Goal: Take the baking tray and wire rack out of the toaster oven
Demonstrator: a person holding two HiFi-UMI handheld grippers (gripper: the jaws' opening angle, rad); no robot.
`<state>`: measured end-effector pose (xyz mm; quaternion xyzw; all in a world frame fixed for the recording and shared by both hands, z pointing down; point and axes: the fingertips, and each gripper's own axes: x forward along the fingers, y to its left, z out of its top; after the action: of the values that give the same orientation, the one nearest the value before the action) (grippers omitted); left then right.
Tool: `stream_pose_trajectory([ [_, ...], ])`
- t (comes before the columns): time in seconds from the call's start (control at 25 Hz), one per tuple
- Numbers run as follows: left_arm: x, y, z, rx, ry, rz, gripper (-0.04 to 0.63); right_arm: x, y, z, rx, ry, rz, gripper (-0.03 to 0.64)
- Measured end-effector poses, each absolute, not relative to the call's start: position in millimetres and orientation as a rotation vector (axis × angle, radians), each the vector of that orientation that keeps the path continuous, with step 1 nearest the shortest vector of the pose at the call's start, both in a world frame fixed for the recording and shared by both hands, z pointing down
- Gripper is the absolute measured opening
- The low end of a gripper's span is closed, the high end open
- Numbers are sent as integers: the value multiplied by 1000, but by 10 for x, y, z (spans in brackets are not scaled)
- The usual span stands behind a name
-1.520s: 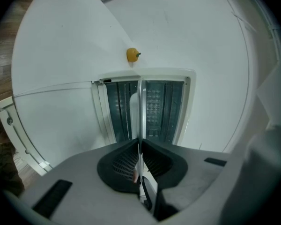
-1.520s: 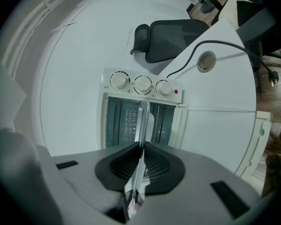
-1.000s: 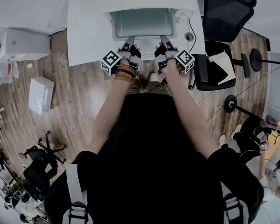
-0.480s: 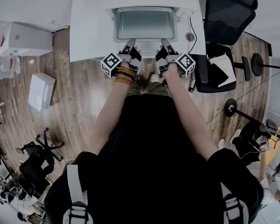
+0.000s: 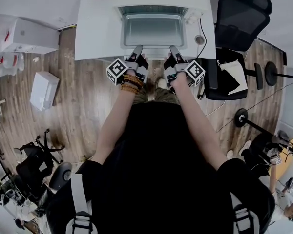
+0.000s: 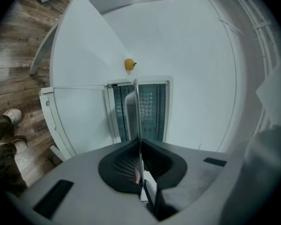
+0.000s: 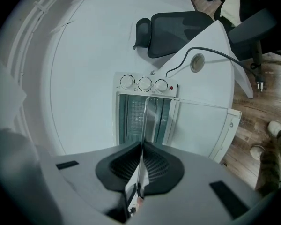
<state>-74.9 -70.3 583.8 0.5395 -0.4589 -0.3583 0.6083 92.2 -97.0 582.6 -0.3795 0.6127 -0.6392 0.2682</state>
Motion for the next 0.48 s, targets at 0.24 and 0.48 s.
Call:
stream_pose_trajectory([
  [0.24, -751, -432, 5796, 1232, -1078, -874, 34, 891, -786, 5757, -978, 1694, -1756, 40],
  [0.48, -898, -111, 5746, 1211, -1094, -945, 32, 724, -577, 5678, -919, 1772, -1762, 40],
])
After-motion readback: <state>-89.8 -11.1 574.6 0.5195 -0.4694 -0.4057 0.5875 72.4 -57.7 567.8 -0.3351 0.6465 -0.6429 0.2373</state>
